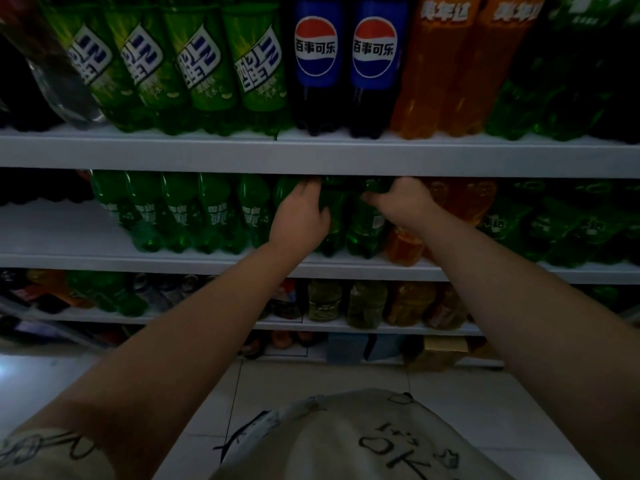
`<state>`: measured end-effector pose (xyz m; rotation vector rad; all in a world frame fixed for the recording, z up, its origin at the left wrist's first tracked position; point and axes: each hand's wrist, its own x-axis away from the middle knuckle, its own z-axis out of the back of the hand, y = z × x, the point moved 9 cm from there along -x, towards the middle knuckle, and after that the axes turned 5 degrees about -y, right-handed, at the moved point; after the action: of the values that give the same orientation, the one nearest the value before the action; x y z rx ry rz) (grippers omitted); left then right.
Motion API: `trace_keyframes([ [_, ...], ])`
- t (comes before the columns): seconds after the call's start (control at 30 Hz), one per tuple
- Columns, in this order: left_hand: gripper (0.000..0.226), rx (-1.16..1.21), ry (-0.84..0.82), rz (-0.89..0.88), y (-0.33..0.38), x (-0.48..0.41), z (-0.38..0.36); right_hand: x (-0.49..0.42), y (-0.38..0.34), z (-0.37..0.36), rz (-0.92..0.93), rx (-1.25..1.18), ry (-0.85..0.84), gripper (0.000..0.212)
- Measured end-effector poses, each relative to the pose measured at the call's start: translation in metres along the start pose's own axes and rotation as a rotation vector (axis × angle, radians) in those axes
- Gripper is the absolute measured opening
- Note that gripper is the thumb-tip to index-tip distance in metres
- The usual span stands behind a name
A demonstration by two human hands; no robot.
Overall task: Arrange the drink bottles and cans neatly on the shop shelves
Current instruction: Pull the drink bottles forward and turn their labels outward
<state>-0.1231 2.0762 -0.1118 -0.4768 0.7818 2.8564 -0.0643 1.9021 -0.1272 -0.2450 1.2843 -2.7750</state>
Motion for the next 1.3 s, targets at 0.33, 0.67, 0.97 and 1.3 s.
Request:
trace_keyframes([
  [0.33, 0.064, 0.034, -0.037, -0.006, -0.005, 0.005, -0.006, 0.009, -0.008, 0.004, 0.105, 0.107, 0.210, 0.039],
  [0.67, 0.068, 0.127, 0.009, -0.012, -0.006, 0.025, -0.013, 0.013, -0.017, -0.004, 0.084, 0.331, 0.274, 0.050],
  [0.97, 0.072, 0.179, -0.068, 0.068, 0.000, 0.049, -0.045, 0.006, -0.005, 0.001, 0.117, 0.152, 0.140, 0.034],
  [1.3, 0.060, 0.254, -0.137, 0.151, 0.011, 0.053, -0.088, 0.014, -0.005, -0.004, 0.164, 0.165, 0.304, 0.031],
])
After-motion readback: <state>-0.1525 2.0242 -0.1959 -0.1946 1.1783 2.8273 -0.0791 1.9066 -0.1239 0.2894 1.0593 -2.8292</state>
